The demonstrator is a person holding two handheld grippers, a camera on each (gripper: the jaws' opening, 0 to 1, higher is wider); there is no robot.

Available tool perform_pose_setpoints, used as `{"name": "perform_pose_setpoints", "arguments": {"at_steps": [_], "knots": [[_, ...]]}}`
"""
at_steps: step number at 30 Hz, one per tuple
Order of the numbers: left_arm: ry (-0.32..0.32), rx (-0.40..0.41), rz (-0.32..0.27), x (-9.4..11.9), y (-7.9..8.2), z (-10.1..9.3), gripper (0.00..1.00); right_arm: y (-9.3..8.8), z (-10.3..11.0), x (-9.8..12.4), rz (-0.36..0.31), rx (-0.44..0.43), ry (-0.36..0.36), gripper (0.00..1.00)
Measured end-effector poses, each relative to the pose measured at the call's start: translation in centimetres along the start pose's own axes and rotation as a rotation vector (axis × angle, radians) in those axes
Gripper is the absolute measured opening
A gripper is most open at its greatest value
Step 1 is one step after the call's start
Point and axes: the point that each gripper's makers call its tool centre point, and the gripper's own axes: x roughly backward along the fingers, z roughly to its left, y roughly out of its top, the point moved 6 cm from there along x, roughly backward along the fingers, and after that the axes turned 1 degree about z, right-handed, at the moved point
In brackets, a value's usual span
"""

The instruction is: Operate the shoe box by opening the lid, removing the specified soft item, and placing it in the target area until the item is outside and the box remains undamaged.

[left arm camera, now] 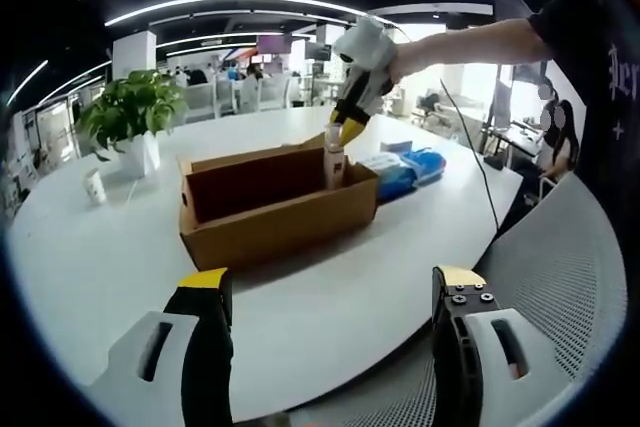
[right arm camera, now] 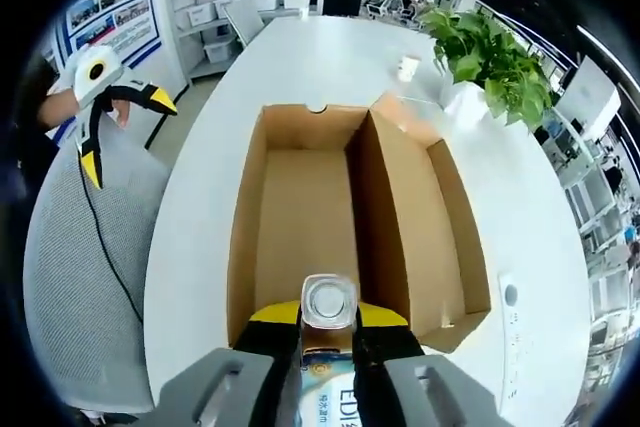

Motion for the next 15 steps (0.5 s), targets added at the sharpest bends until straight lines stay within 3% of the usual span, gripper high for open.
{"name": "perform_pose_setpoints", "arguments": {"at_steps": [15], "knots": [[-0.003, 0.003, 0.000, 0.0, 0.0, -0.1, 0.81, 0.5, -1.0, 3.8, -0.060, -0.023, -0.022, 0.13]]}}
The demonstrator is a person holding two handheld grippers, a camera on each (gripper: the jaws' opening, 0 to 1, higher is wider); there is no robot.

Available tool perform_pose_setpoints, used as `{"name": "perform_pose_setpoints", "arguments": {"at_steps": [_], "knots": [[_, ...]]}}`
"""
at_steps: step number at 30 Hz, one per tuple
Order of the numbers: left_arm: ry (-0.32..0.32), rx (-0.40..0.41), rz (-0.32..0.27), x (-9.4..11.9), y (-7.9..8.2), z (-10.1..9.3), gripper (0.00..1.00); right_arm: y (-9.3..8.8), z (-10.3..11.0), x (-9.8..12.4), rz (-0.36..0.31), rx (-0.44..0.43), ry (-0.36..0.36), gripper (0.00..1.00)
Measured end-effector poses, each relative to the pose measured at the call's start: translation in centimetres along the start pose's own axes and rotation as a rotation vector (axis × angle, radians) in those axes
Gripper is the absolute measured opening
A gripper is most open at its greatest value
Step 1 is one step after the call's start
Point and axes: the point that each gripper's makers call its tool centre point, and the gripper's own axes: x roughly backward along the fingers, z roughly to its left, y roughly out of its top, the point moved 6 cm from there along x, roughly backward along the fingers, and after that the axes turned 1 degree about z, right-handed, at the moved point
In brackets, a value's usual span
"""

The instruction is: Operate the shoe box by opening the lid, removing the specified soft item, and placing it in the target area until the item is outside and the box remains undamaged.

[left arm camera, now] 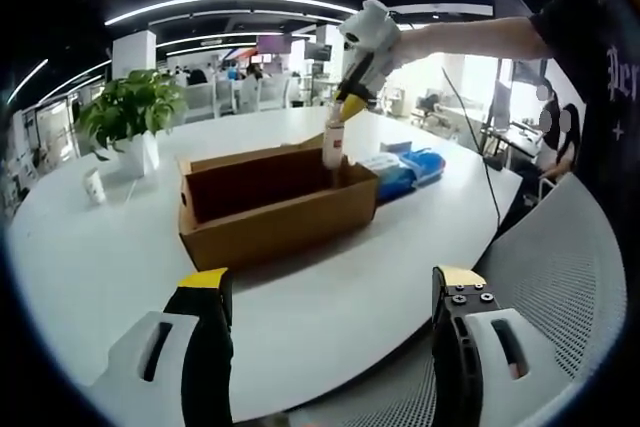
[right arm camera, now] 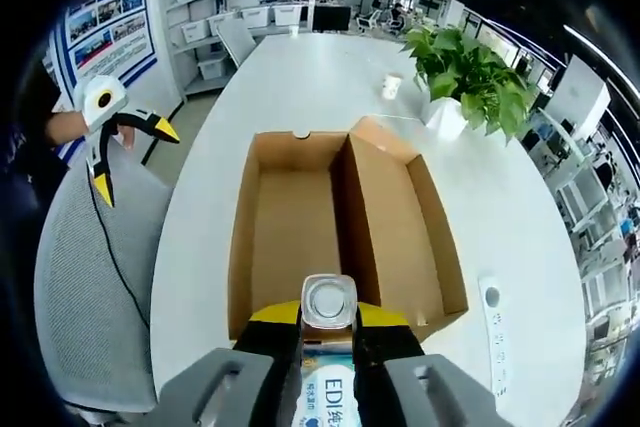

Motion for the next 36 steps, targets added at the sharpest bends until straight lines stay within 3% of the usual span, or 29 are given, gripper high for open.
{"name": "perform_pose_setpoints", "arguments": {"at_steps": [21, 36], "knots": [[-0.006, 0.001, 0.005, -0.1, 0.0, -0.1, 0.81, -1.6, -2.8, 4.0, -0.028, -0.027, -0.065, 0.13], [-0.005, 0.005, 0.006, -0.1, -0.1, 0.0, 0.81, -4.7, -4.6, 3.3, -0.004, -0.066, -0.095, 0.14]]}}
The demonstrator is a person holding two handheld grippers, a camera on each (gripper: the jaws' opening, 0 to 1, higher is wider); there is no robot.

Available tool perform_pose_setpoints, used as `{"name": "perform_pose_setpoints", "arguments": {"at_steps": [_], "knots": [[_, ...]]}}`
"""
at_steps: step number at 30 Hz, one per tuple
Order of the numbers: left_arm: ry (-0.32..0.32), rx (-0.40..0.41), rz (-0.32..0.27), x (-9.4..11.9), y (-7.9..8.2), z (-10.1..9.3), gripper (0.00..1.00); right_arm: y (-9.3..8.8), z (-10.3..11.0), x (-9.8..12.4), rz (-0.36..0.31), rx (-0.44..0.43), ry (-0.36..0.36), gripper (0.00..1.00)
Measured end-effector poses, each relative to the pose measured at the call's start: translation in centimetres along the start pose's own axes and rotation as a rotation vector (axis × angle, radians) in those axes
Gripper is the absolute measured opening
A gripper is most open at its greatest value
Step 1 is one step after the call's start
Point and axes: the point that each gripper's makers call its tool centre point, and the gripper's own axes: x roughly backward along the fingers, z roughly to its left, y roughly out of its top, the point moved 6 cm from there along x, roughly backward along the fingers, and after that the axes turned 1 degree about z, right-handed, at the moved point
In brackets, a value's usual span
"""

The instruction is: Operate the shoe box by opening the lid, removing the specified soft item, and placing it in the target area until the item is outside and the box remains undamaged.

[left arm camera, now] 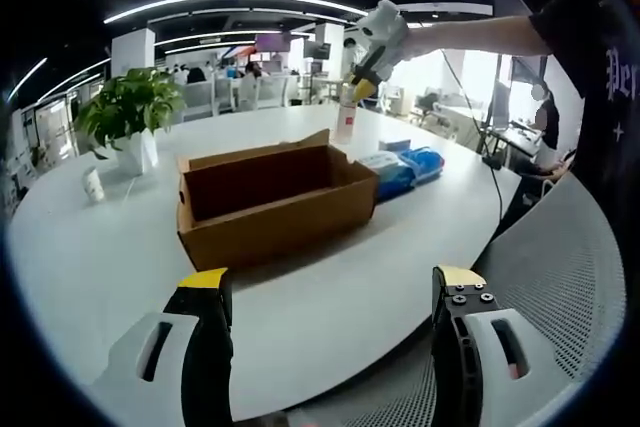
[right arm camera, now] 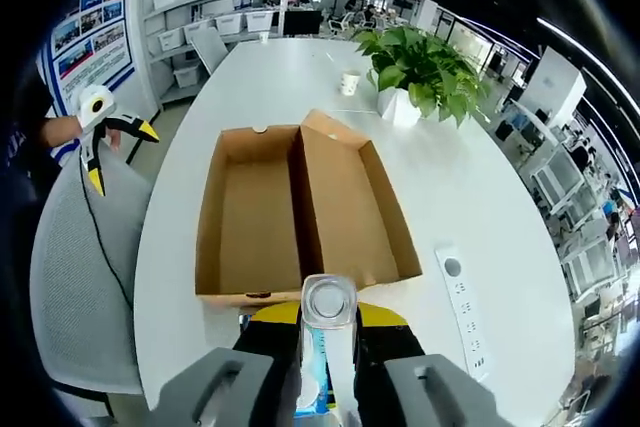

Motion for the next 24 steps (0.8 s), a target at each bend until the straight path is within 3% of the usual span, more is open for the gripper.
{"name": "perform_pose_setpoints", "arguments": {"at_steps": [24], "knots": [[0.013, 0.020, 0.011, 0.0, -0.2, 0.2, 0.81, -5.2, -1.9, -3.0, 0.056, -0.014, -0.017, 0.14]]}}
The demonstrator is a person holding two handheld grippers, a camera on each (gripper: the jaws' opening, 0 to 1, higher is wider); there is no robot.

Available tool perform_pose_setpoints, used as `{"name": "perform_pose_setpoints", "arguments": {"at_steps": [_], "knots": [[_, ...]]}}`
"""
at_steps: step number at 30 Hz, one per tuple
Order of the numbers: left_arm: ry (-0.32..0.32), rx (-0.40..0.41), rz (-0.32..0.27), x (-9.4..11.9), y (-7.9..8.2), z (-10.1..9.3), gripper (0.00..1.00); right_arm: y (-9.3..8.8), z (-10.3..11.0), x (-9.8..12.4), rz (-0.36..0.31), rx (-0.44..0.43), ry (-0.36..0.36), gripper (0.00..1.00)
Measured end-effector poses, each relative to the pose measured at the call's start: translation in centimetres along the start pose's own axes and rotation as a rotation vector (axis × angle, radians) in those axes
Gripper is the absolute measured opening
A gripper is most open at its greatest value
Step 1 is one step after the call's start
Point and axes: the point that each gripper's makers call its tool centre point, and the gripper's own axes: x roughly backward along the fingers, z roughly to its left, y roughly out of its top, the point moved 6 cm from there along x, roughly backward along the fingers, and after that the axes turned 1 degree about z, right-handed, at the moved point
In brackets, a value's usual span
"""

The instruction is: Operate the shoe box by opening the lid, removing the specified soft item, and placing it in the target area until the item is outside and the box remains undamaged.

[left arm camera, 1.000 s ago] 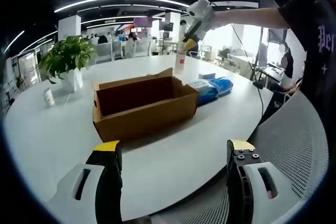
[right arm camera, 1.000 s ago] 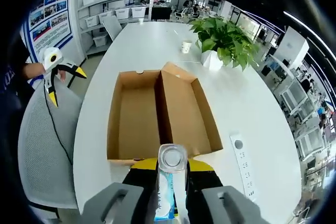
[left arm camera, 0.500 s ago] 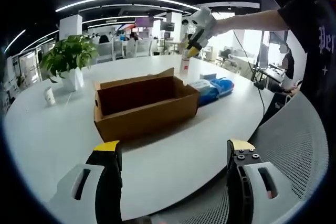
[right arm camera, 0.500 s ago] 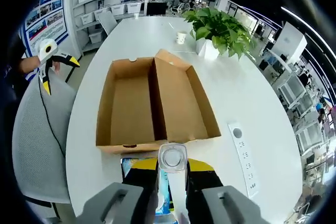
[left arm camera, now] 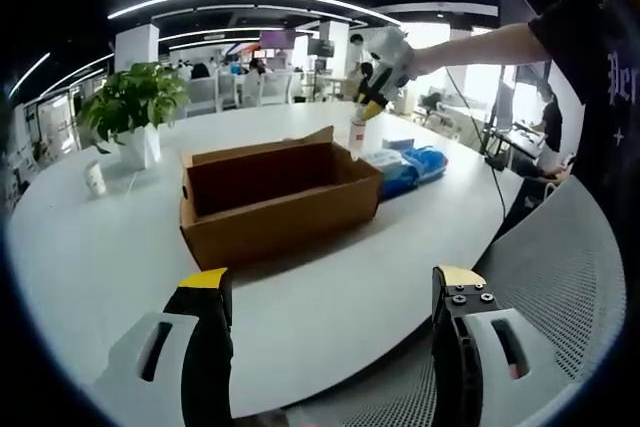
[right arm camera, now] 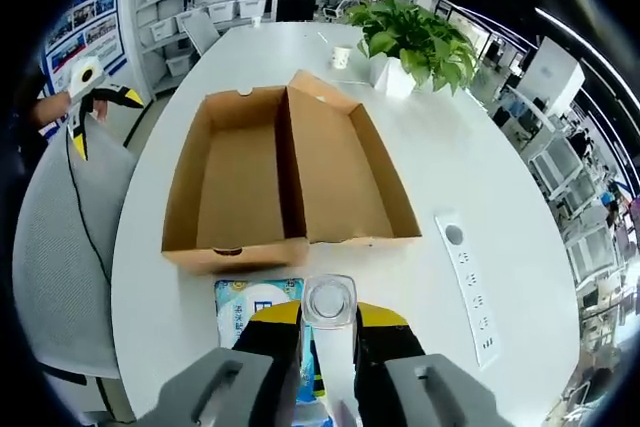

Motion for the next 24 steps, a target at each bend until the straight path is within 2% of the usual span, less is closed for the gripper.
{"name": "perform_pose_setpoints", "arguments": {"at_steps": [10, 24], "knots": [[0.003, 0.001, 0.012, 0.0, -0.1, 0.0, 0.81, -1.4, -0.1, -1.1, 0.014, -0.004, -0.010, 0.14], [0.013, 0.001, 0.022, 0.0, -0.3, 0.2, 0.81, -2.4, 0.0, -2.3, 0.025, -0.015, -0.013, 0.14]]}}
